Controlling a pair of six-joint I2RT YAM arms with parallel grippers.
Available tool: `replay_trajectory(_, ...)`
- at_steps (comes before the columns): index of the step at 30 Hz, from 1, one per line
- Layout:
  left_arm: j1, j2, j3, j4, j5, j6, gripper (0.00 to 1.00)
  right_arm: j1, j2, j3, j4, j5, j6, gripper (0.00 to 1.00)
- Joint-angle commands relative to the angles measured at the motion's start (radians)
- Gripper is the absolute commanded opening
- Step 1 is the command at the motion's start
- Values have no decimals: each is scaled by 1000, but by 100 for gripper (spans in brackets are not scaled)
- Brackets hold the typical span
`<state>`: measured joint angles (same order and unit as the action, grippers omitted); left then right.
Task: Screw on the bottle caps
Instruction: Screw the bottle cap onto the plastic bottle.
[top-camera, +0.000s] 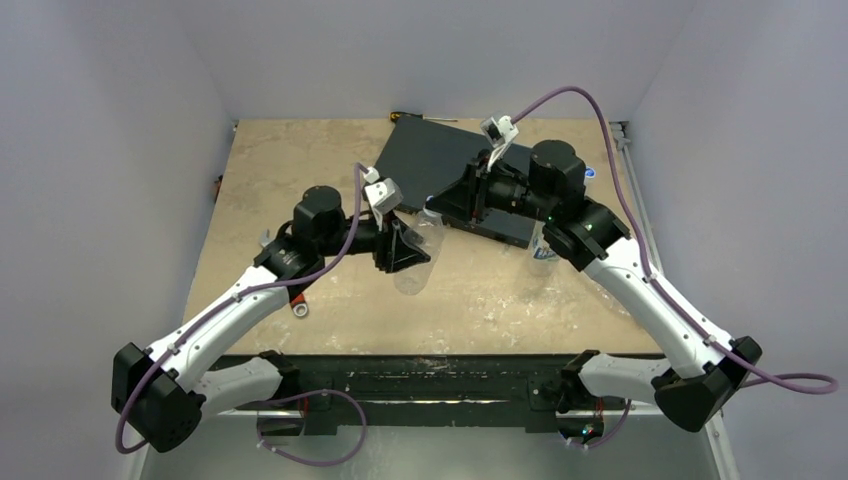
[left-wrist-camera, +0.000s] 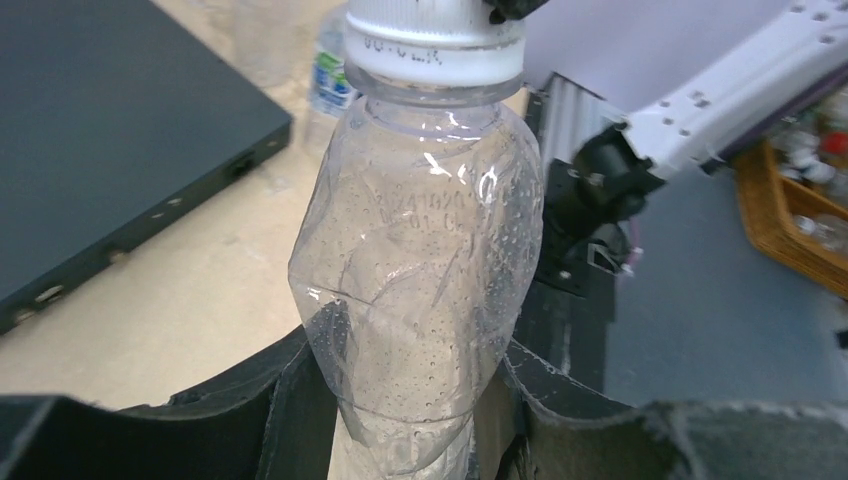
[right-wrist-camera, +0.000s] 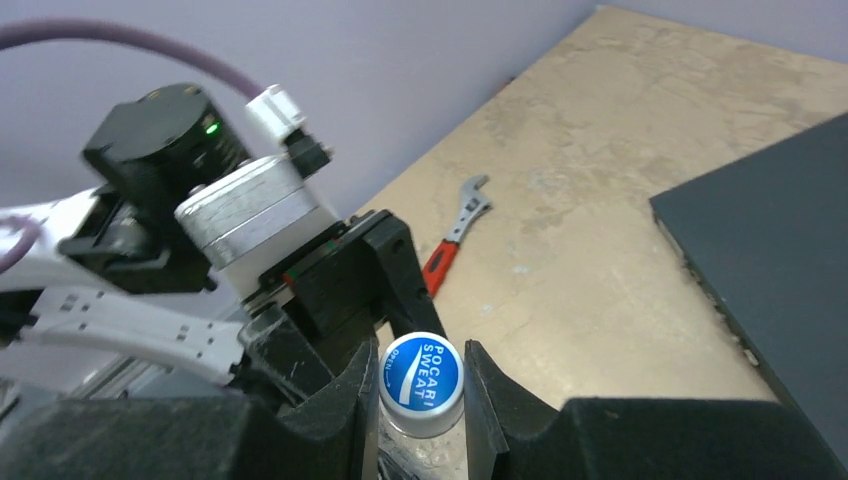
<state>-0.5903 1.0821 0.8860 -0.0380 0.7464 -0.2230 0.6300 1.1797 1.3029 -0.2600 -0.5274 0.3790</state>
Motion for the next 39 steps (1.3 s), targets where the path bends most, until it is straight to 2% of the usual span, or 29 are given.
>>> replay_trajectory(1, 7, 12, 77, 49, -390, 39, 0, 22, 25, 68, -164, 204, 66, 0)
replay_trajectory(4, -22, 20, 88, 108, -532, 57, 0, 69, 69, 111, -216, 358, 116, 0)
replay_trajectory(9, -142, 60, 114, 188, -807, 142, 0, 155, 193, 221, -345, 618, 232, 0)
replay_trajectory(14, -211, 103, 117, 273, -992, 169, 0, 187, 290, 287, -389, 733, 326, 0)
replay_trajectory(18, -229, 117, 105, 297, -1032, 183, 0, 192, 309, 303, -368, 750, 361, 0)
replay_trajectory(19, -229, 114, 100, 286, -1027, 184, 0, 191, 303, 306, -364, 721, 365, 5)
replay_trajectory(20, -230, 109, 93, 272, -1018, 185, 0, 187, 292, 306, -354, 720, 356, 16)
replay_trajectory(23, -228, 88, 68, 213, -959, 187, 0, 155, 231, 308, -326, 693, 310, 59)
replay_trajectory(26, -212, 68, 47, 144, -856, 173, 0, 93, 166, 295, -297, 631, 245, 84)
replay_trajectory(28, -176, 57, 33, 116, -739, 143, 0, 43, 118, 270, -266, 567, 190, 87)
replay_trajectory(31, -102, 43, 14, 97, -480, 102, 0, -5, 41, 186, -185, 431, 93, 86)
replay_trajectory(36, -30, 17, -14, 117, -144, 51, 0, -49, -50, 74, -89, 153, -42, 78)
replay_trajectory(39, -26, 16, -16, 121, 8, 37, 0, -53, -68, 35, -63, -9, -98, 77)
